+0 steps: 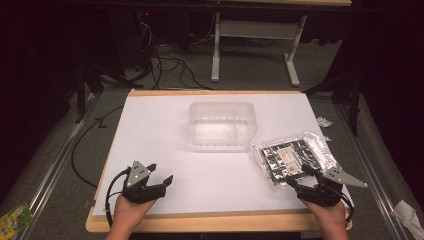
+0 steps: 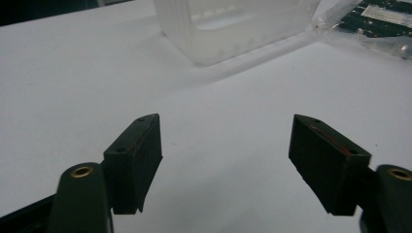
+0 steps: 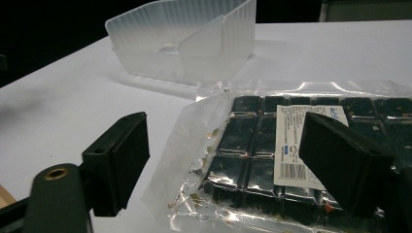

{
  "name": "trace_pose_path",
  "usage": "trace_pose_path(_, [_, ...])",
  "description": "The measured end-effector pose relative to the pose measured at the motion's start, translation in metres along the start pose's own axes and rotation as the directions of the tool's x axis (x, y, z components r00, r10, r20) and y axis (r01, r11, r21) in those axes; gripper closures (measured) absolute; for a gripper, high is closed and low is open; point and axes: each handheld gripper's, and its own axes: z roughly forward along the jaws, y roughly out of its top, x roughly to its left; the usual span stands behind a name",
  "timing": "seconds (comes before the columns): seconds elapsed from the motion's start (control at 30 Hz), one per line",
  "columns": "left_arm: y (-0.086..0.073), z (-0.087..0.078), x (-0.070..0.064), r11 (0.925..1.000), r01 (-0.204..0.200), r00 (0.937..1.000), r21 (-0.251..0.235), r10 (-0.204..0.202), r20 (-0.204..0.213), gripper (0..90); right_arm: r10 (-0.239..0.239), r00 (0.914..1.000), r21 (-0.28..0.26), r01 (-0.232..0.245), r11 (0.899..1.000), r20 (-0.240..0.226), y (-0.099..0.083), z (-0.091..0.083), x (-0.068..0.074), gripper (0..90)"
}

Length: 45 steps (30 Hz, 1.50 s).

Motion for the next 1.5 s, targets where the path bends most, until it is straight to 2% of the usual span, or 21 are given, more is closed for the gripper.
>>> trace_pose_path(0.17, [-0.002,0.008,-0.001,0.9989,-0.014,0.9999,0.045,0.013,0.009,20.7,-0.013,0.9998,0.005,0.014,1.0,-0.014,0.001,0.0,0.004,16.4])
trace_pose_path(0.33, [-0.003,0.007,-0.001,0.9993,-0.007,1.0,0.037,0.007,0.005,17.9,-0.033,0.9993,0.005,0.033,0.999,-0.015,0.002,0.001,0.006,15.0])
trace_pose_path(0.63, [-0.003,0.006,0.0,0.9996,-0.005,1.0,0.028,0.005,0.0,18.2,-0.03,0.9995,0.005,0.03,1.0,0.006,0.003,0.0,0.004,13.2])
trace_pose_path(0.77, [-0.003,0.007,0.0,0.9994,-0.012,0.9999,0.033,0.012,0.0,18.2,-0.03,0.9978,0.011,0.029,1.0,0.06,0.003,-0.001,-0.007,11.8])
trace_pose_path(0.87, [-0.003,0.007,0.0,0.9994,-0.011,0.9999,0.031,0.011,0.001,18.3,-0.022,0.9966,0.013,0.021,1.0,0.079,0.003,-0.001,-0.015,11.9])
trace_pose_path(0.9, [-0.003,0.007,0.0,0.9994,-0.012,0.9999,0.033,0.012,0.001,18.4,-0.009,0.9952,0.014,0.008,1.0,0.097,0.003,-0.002,-0.024,12.2])
trace_pose_path(1.0, [-0.004,0.008,0.001,0.9993,-0.014,0.9999,0.036,0.014,0.0,18.5,0.013,0.9932,0.013,-0.014,1.0,0.116,0.002,-0.004,-0.033,12.5])
trace_pose_path(1.13, [-0.003,0.009,0.001,0.9992,-0.018,0.9998,0.037,0.018,0.004,18.7,0.058,0.9806,-0.004,-0.059,0.998,0.187,0.002,-0.011,-0.057,14.4])
trace_pose_path(1.33, [-0.004,0.01,0.0,0.9991,-0.019,0.9998,0.039,0.018,0.009,19.0,0.116,0.9617,-0.019,-0.115,0.993,0.248,0.0,-0.019,-0.082,14.6])
trace_pose_path(1.4, [-0.004,0.01,0.0,0.999,-0.018,0.9998,0.04,0.018,0.009,19.1,0.125,0.9591,-0.022,-0.123,0.992,0.254,-0.001,-0.021,-0.086,14.6])
trace_pose_path(1.43, [-0.004,0.011,0.0,0.9988,-0.021,0.9998,0.045,0.021,0.007,19.1,0.146,0.9513,-0.029,-0.143,0.989,0.271,-0.003,-0.025,-0.095,14.7])
trace_pose_path(1.5, [-0.004,0.012,0.0,0.9986,-0.023,0.9997,0.048,0.023,0.01,19.3,0.168,0.943,-0.034,-0.165,0.986,0.288,-0.004,-0.028,-0.102,15.0])
